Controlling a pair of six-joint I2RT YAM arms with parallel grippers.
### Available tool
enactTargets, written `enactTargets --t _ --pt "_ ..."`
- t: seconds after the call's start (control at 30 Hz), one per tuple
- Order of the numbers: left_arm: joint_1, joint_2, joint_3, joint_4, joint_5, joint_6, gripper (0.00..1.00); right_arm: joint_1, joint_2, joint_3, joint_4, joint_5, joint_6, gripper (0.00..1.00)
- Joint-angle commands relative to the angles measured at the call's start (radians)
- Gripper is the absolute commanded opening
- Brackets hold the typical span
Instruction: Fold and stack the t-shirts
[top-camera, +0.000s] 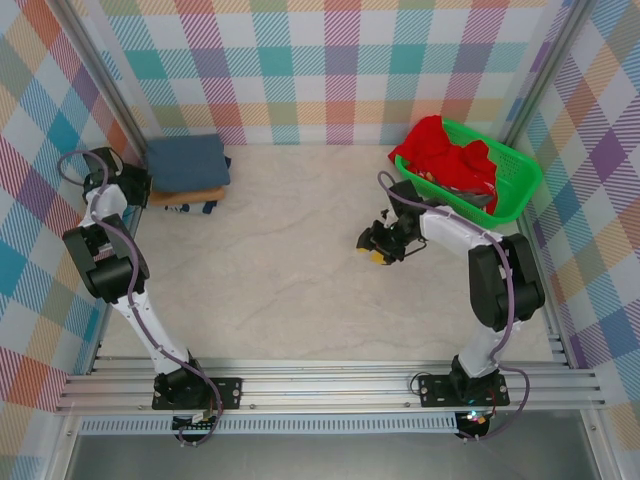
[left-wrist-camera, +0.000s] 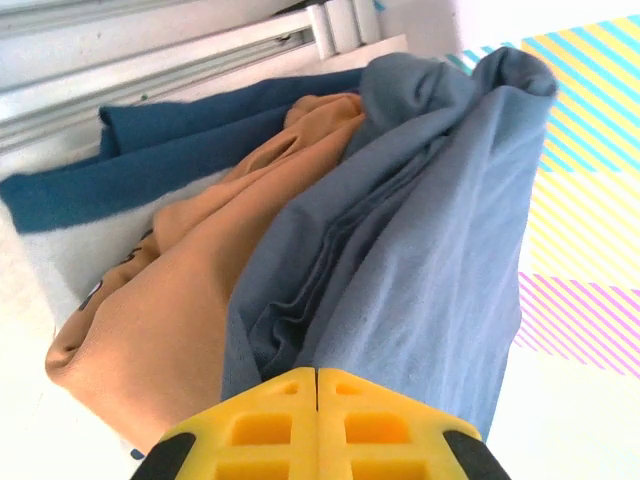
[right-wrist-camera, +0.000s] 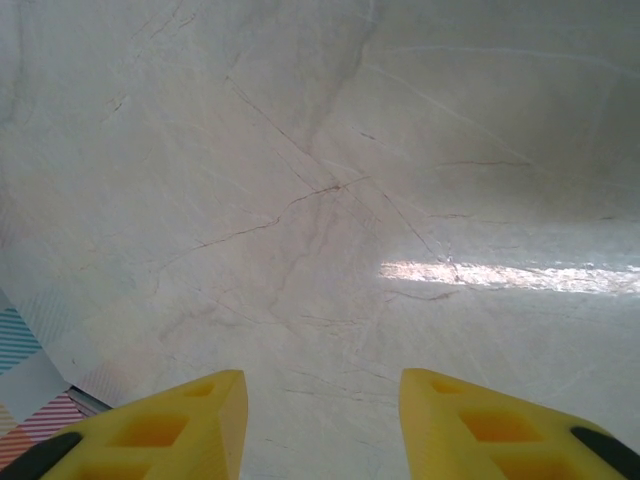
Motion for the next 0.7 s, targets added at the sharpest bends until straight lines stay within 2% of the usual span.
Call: enactTargets --t 0.0,0.13,0.57,0.67 --pt "0.008 0.015 0.088 -0.112 -0.012 0.094 0.0 -0.002 -0.042 -0.014 -0.001 -0.006 0.003 0.44" --pt "0.009 0.073 0.215 -0.248 -0.014 0.189 0.0 -0.003 -0.046 -0.014 -0.006 -0.006 0.002 0.44" --pt "0.05 0.157 0.375 -0.422 -0.083 0.366 0.0 -0.003 -0.059 -0.01 -0.022 -0.005 -0.005 0.44" --pt "0.052 0.188 0.416 -0.445 -0.07 0.384 0.0 -0.003 -0.06 -0.008 -0.027 -0.004 -0.006 0.44"
